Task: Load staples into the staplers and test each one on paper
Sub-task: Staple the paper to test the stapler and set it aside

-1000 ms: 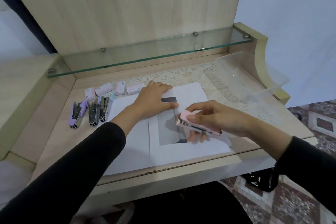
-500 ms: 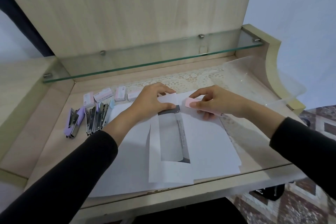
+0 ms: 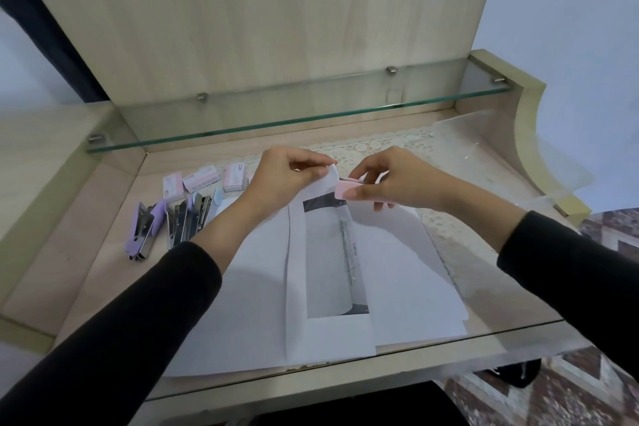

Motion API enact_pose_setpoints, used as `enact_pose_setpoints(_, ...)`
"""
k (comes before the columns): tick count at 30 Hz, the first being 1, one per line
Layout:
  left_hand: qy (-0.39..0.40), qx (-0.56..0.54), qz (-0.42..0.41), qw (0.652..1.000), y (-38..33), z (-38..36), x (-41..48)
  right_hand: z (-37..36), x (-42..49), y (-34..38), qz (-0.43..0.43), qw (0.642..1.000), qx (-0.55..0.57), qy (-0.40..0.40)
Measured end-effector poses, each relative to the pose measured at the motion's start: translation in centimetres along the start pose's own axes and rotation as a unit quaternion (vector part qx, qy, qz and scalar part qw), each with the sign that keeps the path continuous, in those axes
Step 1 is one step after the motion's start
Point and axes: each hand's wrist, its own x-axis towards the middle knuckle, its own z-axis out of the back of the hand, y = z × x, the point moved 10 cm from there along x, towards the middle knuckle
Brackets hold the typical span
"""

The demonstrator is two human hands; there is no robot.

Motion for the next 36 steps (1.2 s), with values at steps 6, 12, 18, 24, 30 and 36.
enact_pose_setpoints(6, -0.029, -0.001, -0.014, 0.999, -0.2, 0.5, -0.1, 0.5, 0.3, 0.6, 0.011, 1.0, -0.005, -0.017)
enact_pose_setpoints(12, -0.054, 0.036, -0.033, 0.997, -0.8, 0.6, -0.3, 1.4, 0.3, 0.6, 0.009, 0.999, -0.019, -0.035)
enact_pose_setpoints(18, -0.058, 0.07, -0.062, 0.994, -1.3, 0.3, -0.7, 0.8, 0.6, 0.3, 0.0, 0.999, -0.047, -0.024)
enact_pose_setpoints(24, -0.048, 0.122, -0.076, 0.988, -1.7, -0.3, -1.1, 0.2, 0.4, 0.1, -0.016, 0.998, -0.058, 0.004)
enact_pose_setpoints(30, -0.05, 0.131, -0.072, 0.988, -1.8, -0.5, -1.1, -0.1, 0.3, -0.7, -0.068, 0.997, -0.029, 0.021)
enact_pose_setpoints(36, -0.015, 0.079, -0.013, 0.997, 0.1, -1.1, -1.0, -1.2, 0.6, -1.6, -0.085, 0.993, -0.039, 0.068)
